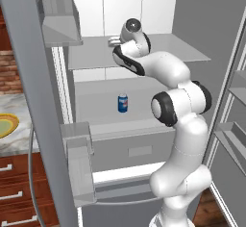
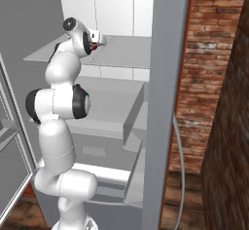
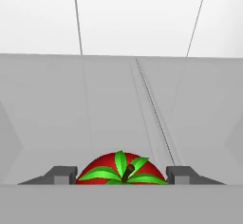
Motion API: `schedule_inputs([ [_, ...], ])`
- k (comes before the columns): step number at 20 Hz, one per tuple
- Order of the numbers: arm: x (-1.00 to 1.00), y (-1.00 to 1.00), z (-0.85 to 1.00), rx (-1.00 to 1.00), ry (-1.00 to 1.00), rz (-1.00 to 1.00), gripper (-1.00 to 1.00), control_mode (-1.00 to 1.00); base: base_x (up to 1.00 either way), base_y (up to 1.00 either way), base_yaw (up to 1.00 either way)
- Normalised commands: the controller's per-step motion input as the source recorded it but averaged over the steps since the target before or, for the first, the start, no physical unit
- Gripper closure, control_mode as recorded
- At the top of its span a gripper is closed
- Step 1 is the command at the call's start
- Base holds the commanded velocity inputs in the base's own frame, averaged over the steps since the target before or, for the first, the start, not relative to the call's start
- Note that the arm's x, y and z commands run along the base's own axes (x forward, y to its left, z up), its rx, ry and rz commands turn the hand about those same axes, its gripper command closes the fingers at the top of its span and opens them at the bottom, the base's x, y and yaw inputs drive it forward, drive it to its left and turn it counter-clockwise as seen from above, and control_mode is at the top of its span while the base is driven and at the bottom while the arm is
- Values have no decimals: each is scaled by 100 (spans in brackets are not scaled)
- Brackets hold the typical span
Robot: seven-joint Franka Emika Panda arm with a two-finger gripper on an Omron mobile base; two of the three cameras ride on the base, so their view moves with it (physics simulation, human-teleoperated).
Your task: Pick tomato from the fridge and place it on the plate on the counter.
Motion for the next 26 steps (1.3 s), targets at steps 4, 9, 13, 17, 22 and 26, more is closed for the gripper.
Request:
schedule_inputs([
  [4,-21,-1,-3,0,-5,-3,100,-100,0,0,0],
  [9,-72,-17,14,6,-13,0,100,-100,0,0,0],
  [13,-94,-22,8,7,-13,0,100,-100,0,0,0],
  [17,-97,-14,26,2,-5,0,100,-100,0,0,0],
  [22,-92,0,53,0,0,0,100,-100,0,0,0],
  [26,-89,0,53,0,0,0,100,-100,0,0,0],
])
